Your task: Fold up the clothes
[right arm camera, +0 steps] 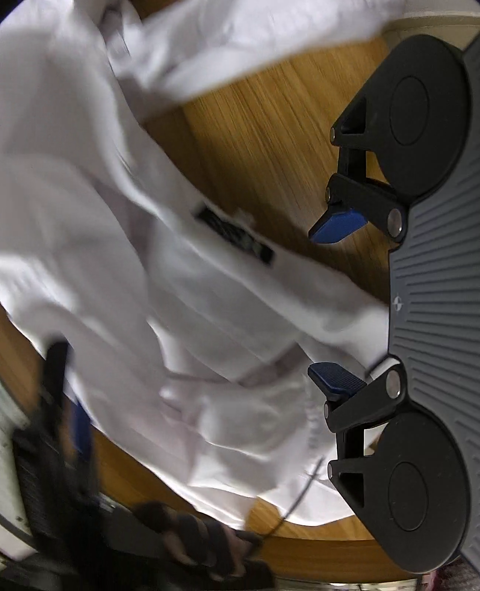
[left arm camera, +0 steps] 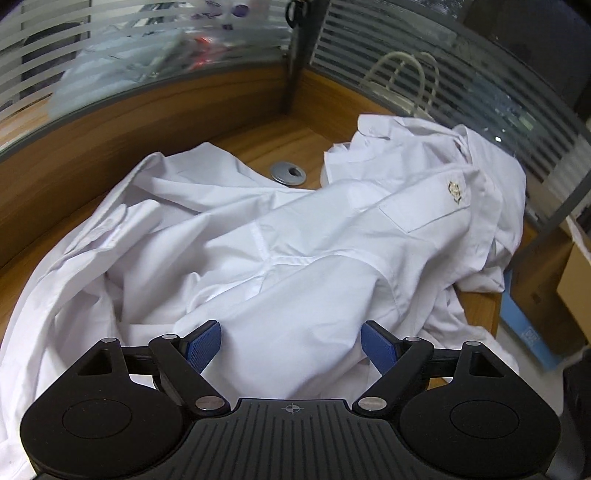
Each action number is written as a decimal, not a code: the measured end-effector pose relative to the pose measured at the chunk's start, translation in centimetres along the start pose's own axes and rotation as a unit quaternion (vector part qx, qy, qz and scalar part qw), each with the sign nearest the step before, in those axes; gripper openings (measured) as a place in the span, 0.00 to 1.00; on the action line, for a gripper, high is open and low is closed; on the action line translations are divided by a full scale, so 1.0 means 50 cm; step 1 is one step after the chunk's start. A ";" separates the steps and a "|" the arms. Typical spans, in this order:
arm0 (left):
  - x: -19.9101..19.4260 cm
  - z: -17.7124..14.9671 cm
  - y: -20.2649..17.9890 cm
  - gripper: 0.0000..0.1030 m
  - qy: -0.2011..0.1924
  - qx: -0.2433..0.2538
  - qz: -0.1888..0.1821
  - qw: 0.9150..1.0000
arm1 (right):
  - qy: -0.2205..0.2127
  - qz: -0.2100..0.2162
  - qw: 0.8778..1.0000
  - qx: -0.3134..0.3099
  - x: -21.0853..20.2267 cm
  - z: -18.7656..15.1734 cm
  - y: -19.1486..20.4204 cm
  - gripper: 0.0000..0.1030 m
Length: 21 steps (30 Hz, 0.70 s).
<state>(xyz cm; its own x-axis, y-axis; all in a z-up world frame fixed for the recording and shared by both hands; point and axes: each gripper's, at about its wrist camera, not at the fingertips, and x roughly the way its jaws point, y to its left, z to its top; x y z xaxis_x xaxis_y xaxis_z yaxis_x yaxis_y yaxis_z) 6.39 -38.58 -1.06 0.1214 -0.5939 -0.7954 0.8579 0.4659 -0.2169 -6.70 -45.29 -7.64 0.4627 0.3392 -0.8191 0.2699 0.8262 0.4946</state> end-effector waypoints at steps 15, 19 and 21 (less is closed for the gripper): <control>-0.118 0.020 0.068 0.03 -0.100 -0.086 0.037 0.991 | -0.071 -0.093 0.992 -0.040 -0.100 0.030 -0.029 0.05; -0.172 0.034 0.075 0.03 -0.132 -0.114 0.043 0.984 | -0.126 -0.159 0.975 -0.093 -0.196 0.090 -0.031 0.05; -0.197 0.040 0.083 0.03 -0.147 -0.130 0.046 0.980 | -0.159 -0.188 0.962 -0.115 -0.245 0.125 -0.028 0.05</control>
<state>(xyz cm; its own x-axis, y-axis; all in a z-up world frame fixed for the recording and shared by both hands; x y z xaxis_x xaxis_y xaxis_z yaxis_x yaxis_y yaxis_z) 9.75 -32.12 7.04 0.3637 -0.6868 -0.6293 0.6855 0.6548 -0.3183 -7.47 -53.40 3.53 0.6129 -0.1280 -0.7797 0.2920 0.9536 0.0729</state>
